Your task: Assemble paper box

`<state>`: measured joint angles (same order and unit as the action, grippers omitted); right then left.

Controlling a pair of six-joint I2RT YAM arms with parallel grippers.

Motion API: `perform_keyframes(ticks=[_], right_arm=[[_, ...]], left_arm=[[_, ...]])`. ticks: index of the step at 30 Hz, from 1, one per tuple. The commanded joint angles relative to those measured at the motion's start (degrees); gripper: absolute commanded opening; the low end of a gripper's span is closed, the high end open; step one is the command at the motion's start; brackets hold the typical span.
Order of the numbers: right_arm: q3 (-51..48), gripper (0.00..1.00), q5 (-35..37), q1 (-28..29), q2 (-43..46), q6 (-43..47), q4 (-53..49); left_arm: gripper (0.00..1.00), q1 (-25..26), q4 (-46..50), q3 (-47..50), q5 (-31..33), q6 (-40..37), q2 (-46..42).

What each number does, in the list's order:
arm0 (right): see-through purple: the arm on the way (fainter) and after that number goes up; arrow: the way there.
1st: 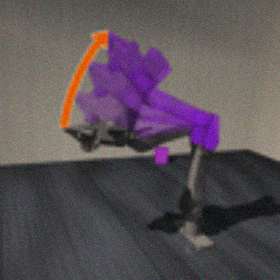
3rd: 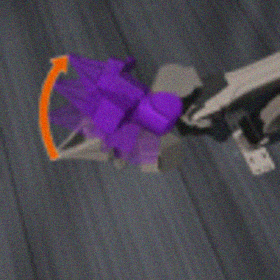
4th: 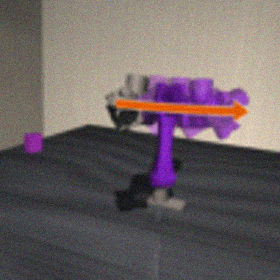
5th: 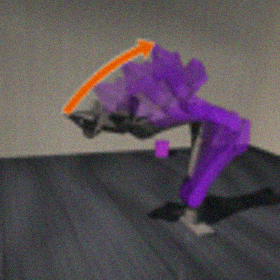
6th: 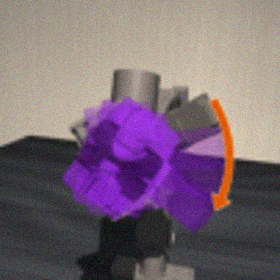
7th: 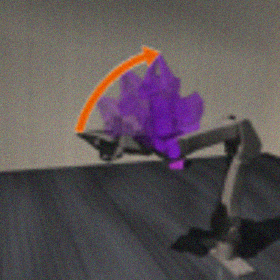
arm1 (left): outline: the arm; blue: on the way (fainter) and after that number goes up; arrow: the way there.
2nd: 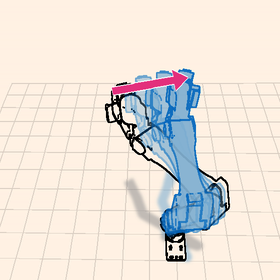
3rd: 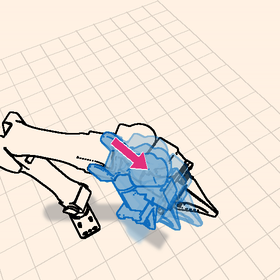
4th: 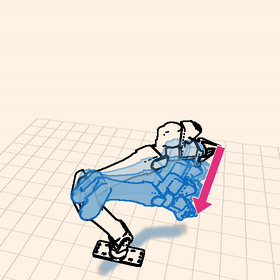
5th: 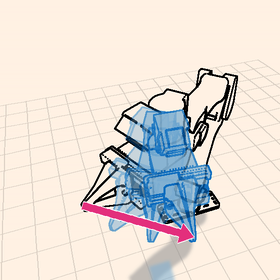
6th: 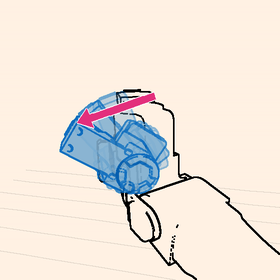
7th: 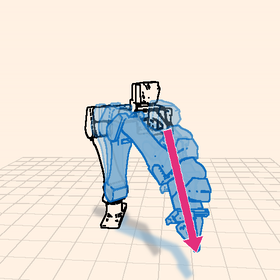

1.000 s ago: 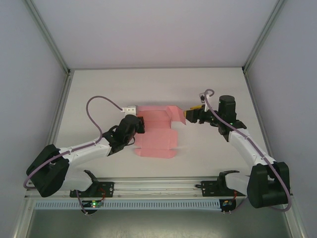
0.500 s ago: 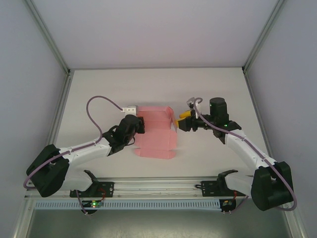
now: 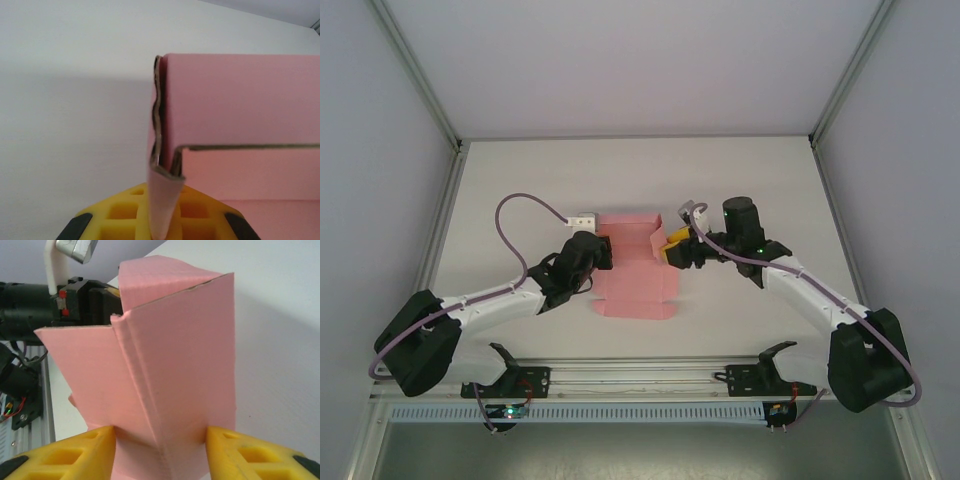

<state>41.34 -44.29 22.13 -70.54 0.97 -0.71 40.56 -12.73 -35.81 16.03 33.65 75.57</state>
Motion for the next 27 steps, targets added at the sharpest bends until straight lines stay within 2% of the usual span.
perform_keyframes(ticks=[1,4,12,16,22,27], right_arm=[[2.30,0.49,6.71,1.82,-0.52,-1.84,2.82],[3.03,0.49,15.57,4.05,-0.40,-3.93,2.74],[3.61,0.49,48.35,14.09,-1.08,-7.78,3.47],[3.74,0.41,60.48,17.49,-2.81,-9.76,5.49],[4.64,0.34,71.29,20.17,-6.49,-12.30,7.87],[5.09,0.26,74.38,21.36,-9.83,-12.97,11.39]], left_arm=[[0.00,-0.58,0.51,-1.76,-0.58,-0.23,0.71],[0.00,-0.63,0.86,-1.87,-0.07,0.00,0.98],[0.00,-0.56,2.22,-3.19,0.73,0.34,2.57],[0.00,-0.48,2.62,-3.69,0.46,0.59,3.50],[0.00,0.22,2.40,-4.33,-0.04,0.73,4.45],[0.00,0.82,2.54,-5.60,-0.95,1.32,5.93]])
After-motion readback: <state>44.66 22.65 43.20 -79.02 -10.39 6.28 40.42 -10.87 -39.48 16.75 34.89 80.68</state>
